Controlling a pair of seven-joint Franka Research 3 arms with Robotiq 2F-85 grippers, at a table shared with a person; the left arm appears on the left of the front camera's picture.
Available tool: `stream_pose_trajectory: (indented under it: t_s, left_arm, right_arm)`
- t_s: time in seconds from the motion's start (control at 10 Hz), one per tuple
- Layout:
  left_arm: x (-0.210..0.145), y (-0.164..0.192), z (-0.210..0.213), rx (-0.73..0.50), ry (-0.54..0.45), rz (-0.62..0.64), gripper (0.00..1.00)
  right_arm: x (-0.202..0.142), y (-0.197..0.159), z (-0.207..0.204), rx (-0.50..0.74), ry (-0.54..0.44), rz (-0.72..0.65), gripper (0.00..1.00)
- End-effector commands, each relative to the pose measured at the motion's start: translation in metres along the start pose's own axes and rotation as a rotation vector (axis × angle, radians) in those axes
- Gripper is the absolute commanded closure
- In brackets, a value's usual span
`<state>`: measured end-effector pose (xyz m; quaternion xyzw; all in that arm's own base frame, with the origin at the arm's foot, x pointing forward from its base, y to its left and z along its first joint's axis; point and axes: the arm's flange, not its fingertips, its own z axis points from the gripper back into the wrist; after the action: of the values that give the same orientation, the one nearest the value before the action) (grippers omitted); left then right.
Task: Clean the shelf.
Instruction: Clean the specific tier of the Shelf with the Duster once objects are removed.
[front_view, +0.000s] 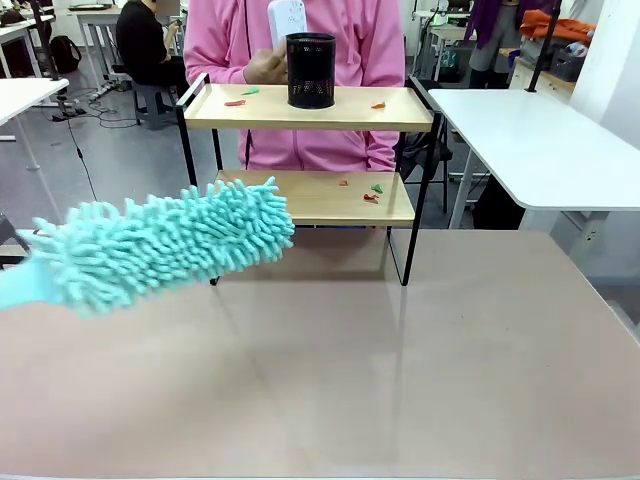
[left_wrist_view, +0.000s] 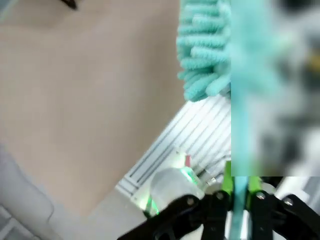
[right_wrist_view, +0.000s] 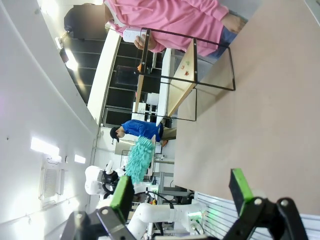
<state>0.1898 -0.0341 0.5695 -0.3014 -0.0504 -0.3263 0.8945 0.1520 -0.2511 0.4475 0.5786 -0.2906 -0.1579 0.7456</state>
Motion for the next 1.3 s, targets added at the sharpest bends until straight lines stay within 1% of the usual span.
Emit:
stream_pose_trajectory:
  t_s: [0.0, 0.1, 0.2, 0.3, 0.4, 0.5, 0.6, 0.7, 0.9, 1.0, 1.2]
  left_arm:
    - [0.016, 0.004, -0.01, -0.03, -0.021, 0.072, 0.88]
    - [0.0, 0.0, 0.0, 0.0, 0.0, 0.0, 0.88]
    - [0.0, 0.0, 0.0, 0.0, 0.0, 0.0, 0.88]
    - [0.012, 0.005, -0.017, 0.018, 0.005, 0.03, 0.88]
    - [0.009, -0.006, -0.022, 0.085, -0.183, 0.177, 0.88]
    - [0.026, -0.012, -0.042, 0.114, -0.189, 0.217, 0.88]
    - [0.053, -0.02, -0.057, 0.152, -0.241, 0.249, 0.88]
    - [0.072, -0.028, -0.066, 0.181, -0.253, 0.277, 0.88]
    - [0.106, -0.033, -0.084, 0.227, -0.194, 0.263, 0.88]
    - [0.119, -0.028, -0.093, 0.259, -0.154, 0.292, 0.88]
    - [0.136, -0.024, -0.1, 0.298, -0.224, 0.356, 0.88]
  right_arm:
    - [0.003, 0.001, -0.001, 0.018, -0.012, 0.028, 0.0]
    - [0.003, 0.001, -0.001, 0.018, -0.012, 0.028, 0.0]
    - [0.003, 0.001, -0.001, 0.018, -0.012, 0.028, 0.0]
    - [0.003, 0.001, -0.001, 0.018, -0.012, 0.028, 0.0]
    - [0.003, 0.001, -0.001, 0.018, -0.012, 0.028, 0.0]
    - [0.003, 0.001, -0.001, 0.018, -0.012, 0.028, 0.0]
    - [0.003, 0.001, -0.001, 0.018, -0.012, 0.028, 0.0]
    - [0.003, 0.001, -0.001, 0.018, -0.012, 0.028, 0.0]
    - [0.003, 0.001, -0.001, 0.018, -0.012, 0.028, 0.0]
    - [0.003, 0.001, -0.001, 0.018, -0.012, 0.028, 0.0]
    - [0.003, 0.001, -0.001, 0.018, -0.012, 0.028, 0.0]
